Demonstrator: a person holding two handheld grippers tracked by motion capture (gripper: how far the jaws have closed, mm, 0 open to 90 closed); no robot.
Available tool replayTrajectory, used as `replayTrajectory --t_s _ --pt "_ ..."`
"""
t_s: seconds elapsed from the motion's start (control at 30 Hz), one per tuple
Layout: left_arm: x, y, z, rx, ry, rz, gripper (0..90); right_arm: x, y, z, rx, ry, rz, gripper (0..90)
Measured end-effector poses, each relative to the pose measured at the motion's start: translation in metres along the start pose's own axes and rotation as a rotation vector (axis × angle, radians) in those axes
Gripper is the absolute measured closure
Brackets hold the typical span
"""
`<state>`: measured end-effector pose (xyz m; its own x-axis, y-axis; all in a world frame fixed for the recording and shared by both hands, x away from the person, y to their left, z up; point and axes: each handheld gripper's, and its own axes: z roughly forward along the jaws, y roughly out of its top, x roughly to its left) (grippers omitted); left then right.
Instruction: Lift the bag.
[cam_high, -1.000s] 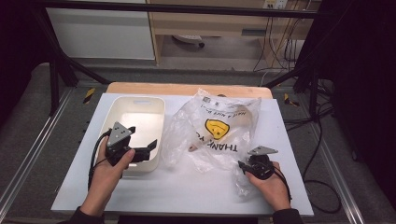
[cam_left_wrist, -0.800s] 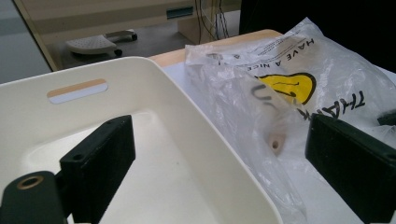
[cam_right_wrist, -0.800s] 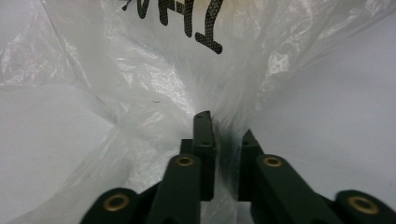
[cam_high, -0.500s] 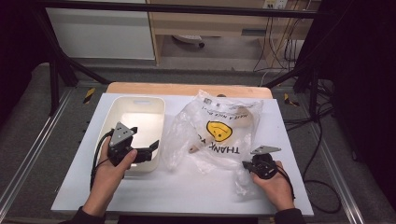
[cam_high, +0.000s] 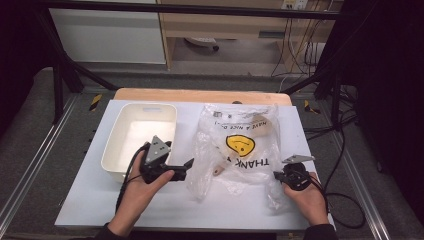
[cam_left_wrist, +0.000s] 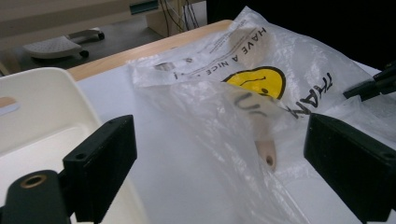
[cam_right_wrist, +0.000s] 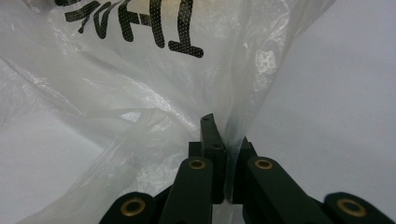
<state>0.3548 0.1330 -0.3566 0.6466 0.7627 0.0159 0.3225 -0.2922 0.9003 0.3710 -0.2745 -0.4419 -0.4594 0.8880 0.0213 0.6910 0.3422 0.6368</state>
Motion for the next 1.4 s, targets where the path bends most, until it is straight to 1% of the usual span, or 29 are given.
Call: replayTrajectory --t_s 0.07,0.17,0.23,0.27,0.3,0.33,0.37,0.4,0.43,0.47,0.5,0.53,0.6,0.63,0.77,0.8,0.93,0.97,1.03,1.1,1.17,1.2,1.23,1.3,1.33,1.37,1.4 --pt "-0.007 0.002 0.009 0.008 -0.011 0.015 11.1 -0.003 -0.001 -0.001 -0.001 -0.007 0.006 90.0" --pt "-0.015 0.005 0.022 0.01 -0.012 0.002 12.4 -0.007 -0.004 -0.003 0.0 -0.008 0.019 90.0" --pt "-0.019 0.005 0.032 0.018 -0.003 0.006 13.2 -0.009 -0.006 -0.004 -0.002 0.001 0.027 90.0" --pt "-0.021 0.004 0.037 0.018 0.009 0.012 13.8 -0.01 -0.007 -0.004 -0.007 0.005 0.029 90.0" --pt "-0.023 0.003 0.043 0.028 0.024 0.009 14.8 -0.011 -0.008 -0.004 -0.006 0.005 0.029 90.0" --pt "-0.024 0.002 0.048 0.038 0.028 0.007 15.6 -0.011 -0.008 -0.005 -0.007 0.003 0.03 90.0" --pt "-0.025 0.0 0.052 0.048 0.031 0.007 15.6 -0.011 -0.008 -0.005 -0.009 0.005 0.03 90.0" --pt "-0.025 -0.002 0.056 0.064 0.044 0.001 15.8 -0.01 -0.009 -0.005 -0.009 0.004 0.031 90.0" --pt "-0.026 -0.004 0.06 0.071 0.048 -0.008 16.2 -0.01 -0.009 -0.005 -0.01 0.004 0.03 90.0" --pt "-0.027 -0.006 0.063 0.075 0.052 -0.007 16.5 -0.011 -0.009 -0.005 -0.01 0.003 0.027 90.0" --pt "-0.027 -0.009 0.066 0.087 0.066 -0.007 16.6 -0.011 -0.009 -0.005 -0.009 0.005 0.029 90.0" --pt "-0.026 -0.011 0.068 0.099 0.072 -0.013 16.8 -0.011 -0.01 -0.006 -0.011 0.009 0.031 90.0" --pt "-0.026 -0.017 0.071 0.117 0.072 -0.022 17.2 -0.011 -0.01 -0.006 -0.014 0.011 0.035 90.0" --pt "-0.027 -0.021 0.073 0.128 0.064 -0.027 17.4 -0.011 -0.01 -0.005 -0.015 0.011 0.034 90.0" --pt "-0.031 -0.035 0.077 0.165 0.054 -0.029 18.0 -0.011 -0.01 -0.005 -0.015 0.011 0.035 90.0" --pt "-0.031 -0.039 0.078 0.174 0.051 -0.032 19.6 -0.011 -0.011 -0.005 -0.015 0.01 0.035 90.0" --pt "-0.031 -0.052 0.08 0.216 0.038 -0.031 30.0 -0.011 -0.011 -0.005 -0.016 0.011 0.037 90.0" --pt "-0.031 -0.054 0.081 0.221 0.027 -0.036 34.1 -0.011 -0.011 -0.006 -0.013 0.01 0.035 90.0" --pt "-0.031 -0.058 0.081 0.237 0.013 -0.041 37.6 -0.011 -0.011 -0.005 -0.017 0.01 0.037 90.0" --pt "-0.03 -0.06 0.082 0.241 0.003 -0.041 45.1 -0.011 -0.011 -0.006 -0.015 0.012 0.036 90.0" --pt "-0.03 -0.062 0.083 0.253 -0.02 -0.038 48.6 -0.011 -0.011 -0.005 -0.017 0.012 0.037 90.0" --pt "-0.031 -0.062 0.083 0.254 -0.033 -0.038 52.1 -0.011 -0.011 -0.005 -0.017 0.014 0.038 90.0" --pt "-0.032 -0.063 0.084 0.256 -0.042 -0.031 57.5 -0.012 -0.011 -0.005 -0.017 0.014 0.038 90.0" --pt "-0.033 -0.066 0.084 0.263 -0.067 -0.035 66.2 -0.012 -0.011 -0.005 -0.019 0.013 0.038 90.0" --pt "-0.033 -0.067 0.084 0.263 -0.08 -0.036 72.6 -0.012 -0.011 -0.005 -0.018 0.014 0.038 90.0" --pt "-0.033 -0.069 0.084 0.261 -0.085 -0.037 77.6 -0.012 -0.011 -0.005 -0.018 0.014 0.038 90.0" --pt "-0.034 -0.07 0.083 0.265 -0.094 -0.038 80.6 -0.011 -0.011 -0.005 -0.018 0.013 0.038 90.0"
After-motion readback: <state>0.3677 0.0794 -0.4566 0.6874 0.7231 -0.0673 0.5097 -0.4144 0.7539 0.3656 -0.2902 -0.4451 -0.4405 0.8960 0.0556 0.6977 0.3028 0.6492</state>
